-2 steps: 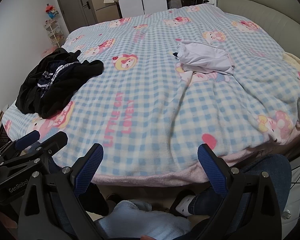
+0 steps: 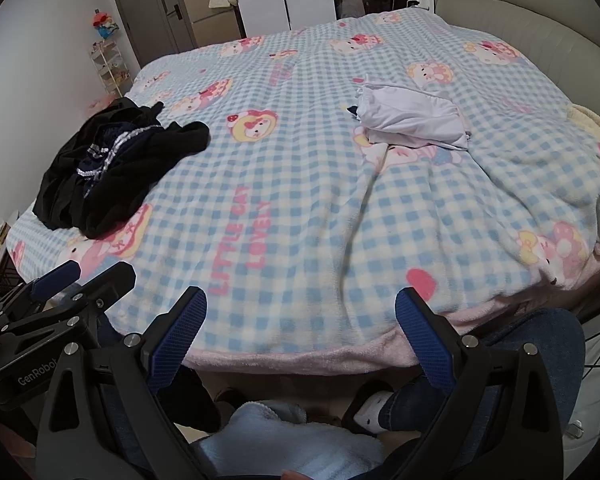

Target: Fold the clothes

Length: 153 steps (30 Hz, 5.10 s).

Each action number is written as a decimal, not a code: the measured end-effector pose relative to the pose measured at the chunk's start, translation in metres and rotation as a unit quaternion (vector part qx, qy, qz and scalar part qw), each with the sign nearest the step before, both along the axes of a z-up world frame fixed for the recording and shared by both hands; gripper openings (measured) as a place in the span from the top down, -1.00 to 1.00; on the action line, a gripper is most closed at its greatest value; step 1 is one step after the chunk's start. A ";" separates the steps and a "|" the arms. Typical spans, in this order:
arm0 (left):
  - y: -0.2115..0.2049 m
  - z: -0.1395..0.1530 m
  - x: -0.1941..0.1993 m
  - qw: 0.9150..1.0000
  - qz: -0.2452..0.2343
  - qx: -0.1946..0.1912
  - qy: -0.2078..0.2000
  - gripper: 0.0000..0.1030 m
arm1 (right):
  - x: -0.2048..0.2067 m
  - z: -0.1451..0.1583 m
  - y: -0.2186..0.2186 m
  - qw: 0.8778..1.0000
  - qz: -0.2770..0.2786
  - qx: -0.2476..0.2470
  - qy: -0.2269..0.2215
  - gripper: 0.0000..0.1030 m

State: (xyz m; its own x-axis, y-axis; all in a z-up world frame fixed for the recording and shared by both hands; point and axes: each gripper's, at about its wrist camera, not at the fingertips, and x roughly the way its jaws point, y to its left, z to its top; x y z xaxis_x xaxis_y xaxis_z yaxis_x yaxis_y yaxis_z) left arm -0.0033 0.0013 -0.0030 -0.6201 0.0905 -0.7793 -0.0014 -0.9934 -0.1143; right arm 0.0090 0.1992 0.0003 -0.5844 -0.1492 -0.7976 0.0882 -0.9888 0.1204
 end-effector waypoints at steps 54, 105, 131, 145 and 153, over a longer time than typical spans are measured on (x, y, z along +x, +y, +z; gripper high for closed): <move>-0.264 -0.028 -0.143 0.975 0.193 0.098 0.050 -0.52 | -0.199 0.010 -0.227 0.980 0.199 -0.021 0.010 -0.88; -0.033 -0.108 -0.075 0.971 -0.043 0.225 -0.075 -0.01 | -0.083 -0.093 0.032 0.989 0.015 -0.115 -0.091 -0.08; -0.080 -0.099 -0.069 0.975 -0.075 0.187 -0.097 0.81 | -0.094 -0.042 0.102 0.996 -0.048 -0.056 -0.051 0.88; -0.051 -0.104 -0.170 0.975 -0.065 0.167 -0.135 0.83 | -0.188 -0.082 0.070 0.990 0.019 -0.062 -0.124 -0.17; -0.034 0.049 -0.194 0.984 -0.119 0.121 0.052 0.90 | -0.219 0.008 0.049 0.998 0.044 -0.039 -0.006 0.87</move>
State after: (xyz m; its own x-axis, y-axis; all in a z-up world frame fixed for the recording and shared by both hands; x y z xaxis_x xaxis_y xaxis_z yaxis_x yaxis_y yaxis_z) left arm -0.1977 -0.0325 0.0459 -0.6347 0.4181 -0.6499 -0.2548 -0.9072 -0.3348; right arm -0.2098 0.2483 0.0082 -0.5567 -0.2618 -0.7884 0.1723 -0.9648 0.1987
